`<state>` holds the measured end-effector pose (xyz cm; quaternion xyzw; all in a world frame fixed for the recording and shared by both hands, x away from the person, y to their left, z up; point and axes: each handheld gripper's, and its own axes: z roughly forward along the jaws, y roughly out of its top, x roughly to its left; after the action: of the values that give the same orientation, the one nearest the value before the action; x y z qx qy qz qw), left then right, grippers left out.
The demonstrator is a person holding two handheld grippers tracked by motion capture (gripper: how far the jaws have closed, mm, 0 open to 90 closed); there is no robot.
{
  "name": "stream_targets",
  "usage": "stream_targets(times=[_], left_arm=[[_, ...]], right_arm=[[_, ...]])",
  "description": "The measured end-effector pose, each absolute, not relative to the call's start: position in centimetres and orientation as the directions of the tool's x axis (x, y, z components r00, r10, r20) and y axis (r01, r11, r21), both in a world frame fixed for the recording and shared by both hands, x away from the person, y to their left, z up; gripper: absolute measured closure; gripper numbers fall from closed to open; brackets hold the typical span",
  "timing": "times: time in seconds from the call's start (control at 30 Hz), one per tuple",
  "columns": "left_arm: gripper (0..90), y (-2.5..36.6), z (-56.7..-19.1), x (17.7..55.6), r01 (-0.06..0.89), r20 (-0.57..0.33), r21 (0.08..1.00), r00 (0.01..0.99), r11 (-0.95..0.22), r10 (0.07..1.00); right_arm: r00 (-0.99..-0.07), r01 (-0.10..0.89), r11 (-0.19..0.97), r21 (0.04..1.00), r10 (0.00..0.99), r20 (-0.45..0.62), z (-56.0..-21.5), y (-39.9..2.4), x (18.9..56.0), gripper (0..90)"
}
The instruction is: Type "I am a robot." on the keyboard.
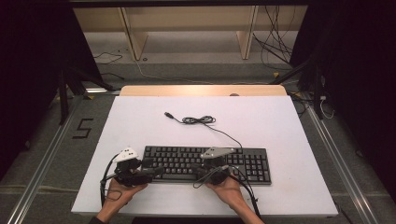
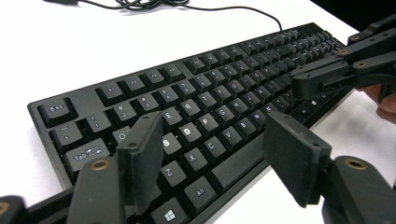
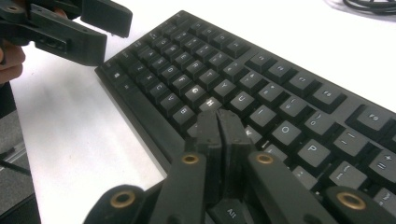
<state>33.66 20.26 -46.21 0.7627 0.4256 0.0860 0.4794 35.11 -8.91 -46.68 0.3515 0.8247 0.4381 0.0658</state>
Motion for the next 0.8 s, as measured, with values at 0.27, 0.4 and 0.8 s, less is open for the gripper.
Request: stream_targets(times=[0.27,0.4,0.8], left_arm=[[33.8,20.18,-46.11,33.45,0.554,-0.276,0.815,0.63,-0.171,0.726],[32.6,20.13,-46.03,33.32,0.545,-0.274,0.822,0.634,-0.166,0.723],[30.6,20.09,-45.83,33.04,0.536,-0.277,0.83,0.636,-0.154,0.72]], right_arm=[[-0.748,0.522,0.378,0.765,0.634,0.197,-46.94,-8.5,35.26,90.0],[-0.748,0.525,0.382,0.761,0.633,0.199,-47.0,-8.36,35.3,90.0],[-0.745,0.535,0.383,0.753,0.634,0.207,-47.23,-8.13,35.49,90.0]])
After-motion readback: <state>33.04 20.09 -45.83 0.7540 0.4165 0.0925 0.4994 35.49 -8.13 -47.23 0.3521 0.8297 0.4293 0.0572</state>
